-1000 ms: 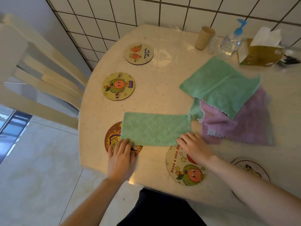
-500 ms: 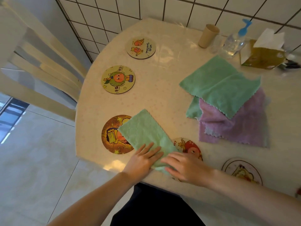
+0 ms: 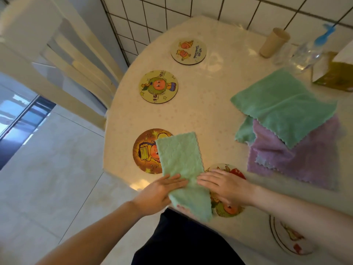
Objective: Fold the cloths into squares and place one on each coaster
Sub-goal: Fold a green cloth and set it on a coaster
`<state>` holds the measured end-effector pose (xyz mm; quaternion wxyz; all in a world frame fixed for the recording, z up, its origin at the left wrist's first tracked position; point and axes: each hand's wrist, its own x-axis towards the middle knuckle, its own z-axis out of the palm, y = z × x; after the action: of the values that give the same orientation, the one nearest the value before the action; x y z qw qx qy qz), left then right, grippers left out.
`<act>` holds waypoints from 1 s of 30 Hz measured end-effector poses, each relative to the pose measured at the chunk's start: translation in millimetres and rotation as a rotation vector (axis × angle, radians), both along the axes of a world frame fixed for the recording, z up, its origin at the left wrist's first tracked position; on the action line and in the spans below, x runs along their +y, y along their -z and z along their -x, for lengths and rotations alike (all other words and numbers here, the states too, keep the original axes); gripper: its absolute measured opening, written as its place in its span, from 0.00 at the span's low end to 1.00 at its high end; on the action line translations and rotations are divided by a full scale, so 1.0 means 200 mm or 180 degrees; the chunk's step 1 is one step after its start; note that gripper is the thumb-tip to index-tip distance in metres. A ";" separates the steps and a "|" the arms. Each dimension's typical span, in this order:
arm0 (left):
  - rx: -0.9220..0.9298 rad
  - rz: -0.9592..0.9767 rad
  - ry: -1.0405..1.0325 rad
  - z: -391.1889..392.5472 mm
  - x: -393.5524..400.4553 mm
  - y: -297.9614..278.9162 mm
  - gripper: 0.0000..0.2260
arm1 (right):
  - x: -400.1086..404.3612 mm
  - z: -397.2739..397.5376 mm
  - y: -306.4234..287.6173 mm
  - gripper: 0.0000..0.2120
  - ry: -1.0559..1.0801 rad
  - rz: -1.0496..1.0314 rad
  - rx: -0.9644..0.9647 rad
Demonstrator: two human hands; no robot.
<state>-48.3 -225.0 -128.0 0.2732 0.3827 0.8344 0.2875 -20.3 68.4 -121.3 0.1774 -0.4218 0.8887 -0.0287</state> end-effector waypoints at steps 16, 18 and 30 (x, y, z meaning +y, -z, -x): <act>-0.1855 -0.0563 -0.3332 0.18 0.10 -0.10 0.12 | -0.24 0.31 -0.05 0.10 0.3709 0.2006 -0.1937; -0.1627 -0.0410 -0.3342 0.17 0.10 -0.08 0.12 | -0.25 0.33 -0.04 0.11 0.3765 0.1872 -0.1881; -0.0857 -0.0102 -0.3805 0.14 0.16 -0.06 0.06 | -0.29 0.39 0.00 0.14 0.4023 0.1189 -0.1630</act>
<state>-75.7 -192.7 -116.5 0.1619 -0.1874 0.8583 0.4494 -98.1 10.0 -121.6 0.2549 0.1717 0.8740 -0.3765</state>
